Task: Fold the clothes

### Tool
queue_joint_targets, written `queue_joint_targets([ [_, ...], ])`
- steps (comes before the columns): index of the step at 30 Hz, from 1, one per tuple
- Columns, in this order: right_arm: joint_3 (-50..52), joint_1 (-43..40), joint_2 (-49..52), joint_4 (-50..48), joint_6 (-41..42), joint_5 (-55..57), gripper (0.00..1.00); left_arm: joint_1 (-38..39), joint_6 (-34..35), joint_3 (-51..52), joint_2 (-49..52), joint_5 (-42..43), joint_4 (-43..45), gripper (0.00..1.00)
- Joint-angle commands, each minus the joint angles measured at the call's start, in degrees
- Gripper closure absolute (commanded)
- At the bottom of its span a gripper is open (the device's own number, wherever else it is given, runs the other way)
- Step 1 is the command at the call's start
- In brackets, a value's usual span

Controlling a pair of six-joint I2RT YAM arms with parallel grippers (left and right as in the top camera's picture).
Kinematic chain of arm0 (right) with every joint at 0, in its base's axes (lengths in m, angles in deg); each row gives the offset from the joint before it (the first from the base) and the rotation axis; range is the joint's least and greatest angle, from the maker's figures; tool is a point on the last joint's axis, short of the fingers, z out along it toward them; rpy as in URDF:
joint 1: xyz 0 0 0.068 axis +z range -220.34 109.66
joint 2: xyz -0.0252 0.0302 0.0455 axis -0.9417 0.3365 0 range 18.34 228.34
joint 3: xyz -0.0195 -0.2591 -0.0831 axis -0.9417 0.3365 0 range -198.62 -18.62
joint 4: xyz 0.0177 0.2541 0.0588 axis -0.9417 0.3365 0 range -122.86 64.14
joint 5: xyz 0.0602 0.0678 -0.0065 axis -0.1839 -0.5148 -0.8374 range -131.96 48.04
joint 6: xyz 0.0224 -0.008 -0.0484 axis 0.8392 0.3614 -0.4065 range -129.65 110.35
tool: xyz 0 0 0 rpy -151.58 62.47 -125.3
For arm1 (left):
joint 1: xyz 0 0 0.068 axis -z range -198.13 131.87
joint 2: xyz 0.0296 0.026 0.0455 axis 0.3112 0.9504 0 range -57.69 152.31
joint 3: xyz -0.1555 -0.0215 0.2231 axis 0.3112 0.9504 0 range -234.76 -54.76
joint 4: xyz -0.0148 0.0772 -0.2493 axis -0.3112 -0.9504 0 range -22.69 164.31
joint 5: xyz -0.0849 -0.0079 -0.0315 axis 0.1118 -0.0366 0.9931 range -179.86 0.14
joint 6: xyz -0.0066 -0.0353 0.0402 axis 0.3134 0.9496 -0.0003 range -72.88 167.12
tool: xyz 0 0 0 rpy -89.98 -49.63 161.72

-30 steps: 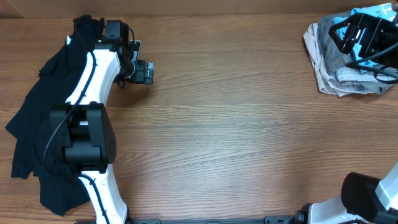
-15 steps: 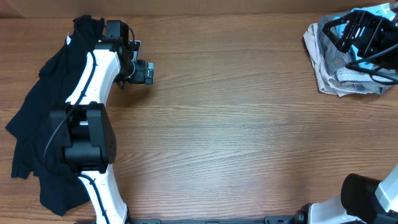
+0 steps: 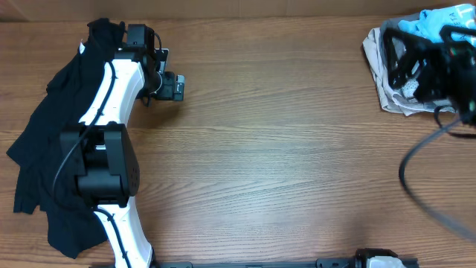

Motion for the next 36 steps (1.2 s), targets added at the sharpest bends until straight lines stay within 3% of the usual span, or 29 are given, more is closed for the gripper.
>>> queue_joint_targets([
  [1, 20.33, 0.0, -10.86, -10.43, 0.02, 1.73, 0.0, 0.44, 0.72, -0.26, -1.62, 0.61, 0.11, 0.0],
  [10, 66.58, 0.0, -38.27, -37.66, 0.09, 0.09, 0.0, 0.52, 0.72, -0.26, -1.62, 0.61, 0.11, 0.0],
  [17, 95.06, 0.0, -56.89, -53.16, 0.52, -0.94, 0.0, 0.48, 0.72, -0.26, -1.62, 0.59, 0.11, 0.0],
  [23, 107.03, 0.0, -65.16, -60.92, 0.83, -0.92, 0.0, 0.48, 0.72, -0.26, -1.6, 0.61, 0.11, 0.0],
  [29, 112.19, 0.0, -71.47, -60.83, 2.23, -0.61, 0.0, 0.48, 0.72, -0.26, -1.62, 0.59, 0.11, 0.0],
  [36, 115.19, -0.17, -71.41, -60.19, 2.21, 0.37, 0.0, 0.48, 0.72, -0.26, -1.62, 0.59, 0.11, 0.0],
])
